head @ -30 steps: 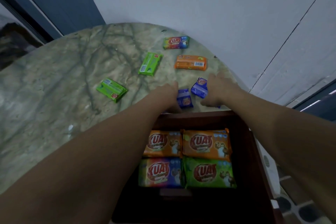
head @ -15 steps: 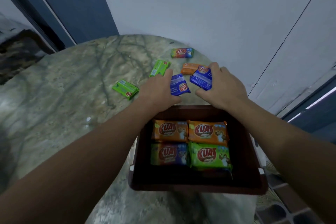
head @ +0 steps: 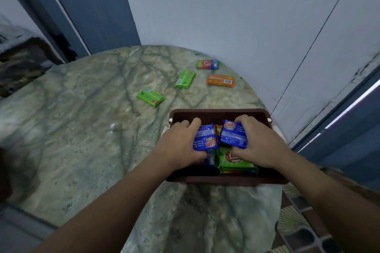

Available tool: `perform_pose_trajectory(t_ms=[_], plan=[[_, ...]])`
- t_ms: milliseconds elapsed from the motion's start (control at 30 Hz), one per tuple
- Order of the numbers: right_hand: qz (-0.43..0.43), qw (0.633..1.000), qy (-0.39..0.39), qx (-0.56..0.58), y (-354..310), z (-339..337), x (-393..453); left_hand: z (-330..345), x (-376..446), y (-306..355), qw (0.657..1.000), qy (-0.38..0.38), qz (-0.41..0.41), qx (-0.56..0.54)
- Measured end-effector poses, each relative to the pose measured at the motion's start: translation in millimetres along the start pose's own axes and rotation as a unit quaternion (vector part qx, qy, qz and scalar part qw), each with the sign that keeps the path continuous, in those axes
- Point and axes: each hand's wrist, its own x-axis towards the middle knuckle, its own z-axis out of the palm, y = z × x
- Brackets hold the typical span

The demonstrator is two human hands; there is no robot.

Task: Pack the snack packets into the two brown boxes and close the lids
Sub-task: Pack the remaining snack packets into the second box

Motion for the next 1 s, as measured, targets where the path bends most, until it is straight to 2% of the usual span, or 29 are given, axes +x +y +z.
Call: perform_pose_trajectory(t_ms=[100,300,600,1000], plan=[[-0.01,1.0,-0.025,-0.014,5.2,2.9,-9.1,4.9,-7.0,-0.6,1.0,0.006,0.014,-0.007],[-0.056,0.99,-0.039,-0.12,6.7,8.7,-14.4,21.6,-8.4,-4.6,0.995,-0.015,0.05,0.082],[-0.064,0.984,-0.067,-0.15,4.7,10.7,-11.4,23.0,-6.7,-3.3,0.983,-0.032,0.07,0.17],[-0.071,0.983,-0.069,-0.156,2.4,8.6,-13.3,19.6,-8.0,-2.4,0.987,-0.043,0.082,0.13]])
